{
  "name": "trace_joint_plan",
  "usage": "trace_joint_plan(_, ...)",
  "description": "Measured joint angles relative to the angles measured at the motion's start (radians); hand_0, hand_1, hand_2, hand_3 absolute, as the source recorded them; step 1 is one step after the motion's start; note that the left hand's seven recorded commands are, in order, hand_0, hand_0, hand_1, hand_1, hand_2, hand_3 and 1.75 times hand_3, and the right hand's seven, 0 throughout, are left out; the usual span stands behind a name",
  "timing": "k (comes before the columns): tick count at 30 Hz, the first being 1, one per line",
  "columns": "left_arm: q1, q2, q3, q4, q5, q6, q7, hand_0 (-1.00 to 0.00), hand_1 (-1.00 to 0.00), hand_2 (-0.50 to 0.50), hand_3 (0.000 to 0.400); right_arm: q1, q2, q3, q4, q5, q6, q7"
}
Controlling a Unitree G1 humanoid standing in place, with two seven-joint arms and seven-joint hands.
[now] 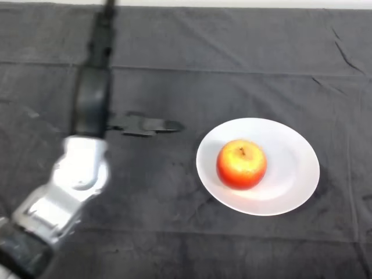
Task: Move the apple to the plate
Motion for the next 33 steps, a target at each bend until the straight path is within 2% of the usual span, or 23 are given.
trace_joint_plan(5,0.104,0.036,0.129,-0.021,-0.02,-0.012,0.041,0.0,0.0,0.0,0.0,0.0,0.0,-0.0004,0.0,0.0,0.0,0.0)
trace_joint_plan(11,0.175,0.041,0.249,-0.023,-0.019,-0.043,0.092,0.0,0.0,0.0,0.0,0.0,0.0,0.0009,0.0,-0.0001,0.0,0.0)
trace_joint_plan(18,0.225,0.041,0.362,-0.047,-0.016,-0.049,0.143,0.0,0.0,0.0,0.0,0.0,0.0,0.0003,0.0,-0.0001,0.0,-0.0001)
trace_joint_plan(25,0.295,0.042,0.476,-0.077,-0.016,-0.051,0.159,0.0,0.0,0.0,0.0,0.0,0.0,0.0007,0.0,-0.0001,0.0,-0.0001)
trace_joint_plan(30,0.305,0.042,0.532,-0.08,-0.013,-0.048,0.174,0.0,0.0,0.0,0.0,0.0,0.0,0.0008,0.0,-0.0001,0.0,-0.0001)
trace_joint_plan(33,0.322,0.042,0.568,-0.08,0.013,-0.048,0.18,0.0,0.0,0.0,0.0,0.0,0.0,0.0004,0.0,-0.0001,0.0,-0.0001)
